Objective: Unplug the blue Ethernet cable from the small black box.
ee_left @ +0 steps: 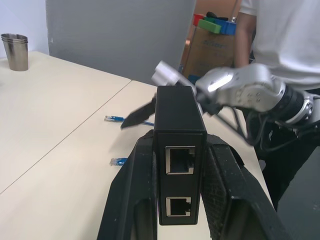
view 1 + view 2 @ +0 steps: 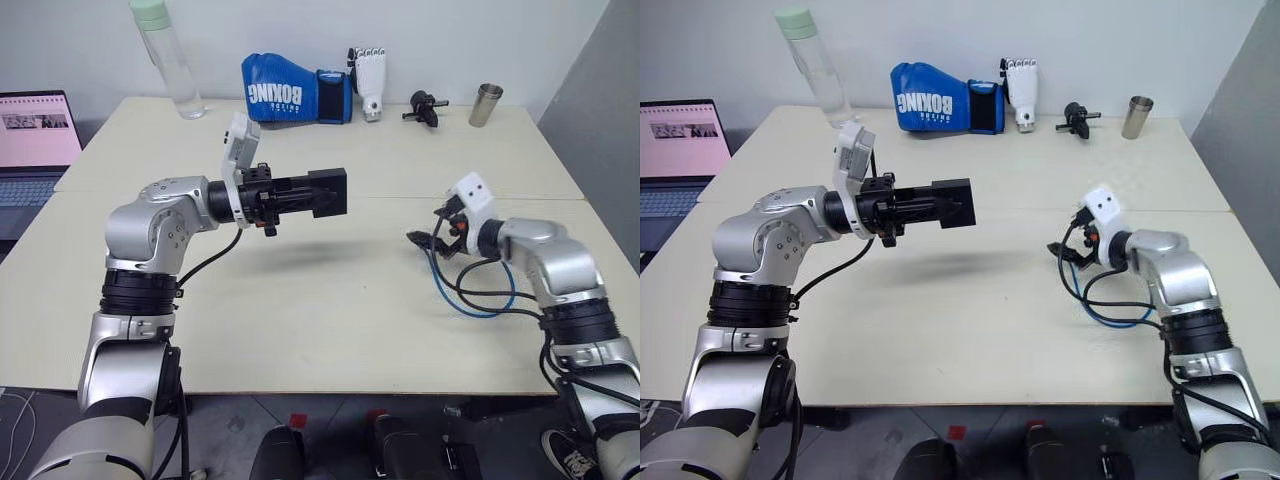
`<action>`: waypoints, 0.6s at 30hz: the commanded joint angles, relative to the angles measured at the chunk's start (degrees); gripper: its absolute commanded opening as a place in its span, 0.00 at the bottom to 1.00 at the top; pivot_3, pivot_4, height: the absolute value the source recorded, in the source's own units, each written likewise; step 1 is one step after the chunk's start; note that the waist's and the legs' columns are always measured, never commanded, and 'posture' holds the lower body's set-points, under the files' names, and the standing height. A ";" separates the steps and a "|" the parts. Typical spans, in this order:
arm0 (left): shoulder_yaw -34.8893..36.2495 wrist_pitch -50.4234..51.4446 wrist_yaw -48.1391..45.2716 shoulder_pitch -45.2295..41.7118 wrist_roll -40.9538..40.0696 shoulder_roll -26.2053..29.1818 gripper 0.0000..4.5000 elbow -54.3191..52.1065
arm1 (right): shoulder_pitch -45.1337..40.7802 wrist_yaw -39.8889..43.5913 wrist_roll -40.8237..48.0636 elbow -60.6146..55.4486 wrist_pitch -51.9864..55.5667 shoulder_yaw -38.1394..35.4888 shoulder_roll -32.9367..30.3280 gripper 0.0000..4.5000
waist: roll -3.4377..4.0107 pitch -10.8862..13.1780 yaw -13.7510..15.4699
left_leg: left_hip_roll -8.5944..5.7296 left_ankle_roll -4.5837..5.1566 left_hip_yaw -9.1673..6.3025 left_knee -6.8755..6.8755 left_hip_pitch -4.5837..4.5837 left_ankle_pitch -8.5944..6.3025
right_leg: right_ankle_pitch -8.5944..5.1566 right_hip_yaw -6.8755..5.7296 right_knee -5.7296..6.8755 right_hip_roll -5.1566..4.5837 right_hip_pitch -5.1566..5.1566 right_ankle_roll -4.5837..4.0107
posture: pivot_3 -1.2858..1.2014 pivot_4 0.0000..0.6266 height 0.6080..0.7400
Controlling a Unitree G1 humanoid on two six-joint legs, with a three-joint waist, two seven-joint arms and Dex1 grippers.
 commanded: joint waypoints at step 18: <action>6.40 -19.81 28.76 2.13 14.90 -1.23 0.18 12.36 | 5.96 -8.69 27.17 -37.38 11.99 -8.94 3.11 0.99 | -0.03 -0.02 0.08 | -0.01 0.03 -0.18 0.02 0.09 -0.02 | 0.00 -0.12 -0.08 -0.02 0.27 0.01 | 0.52 0.24 1.00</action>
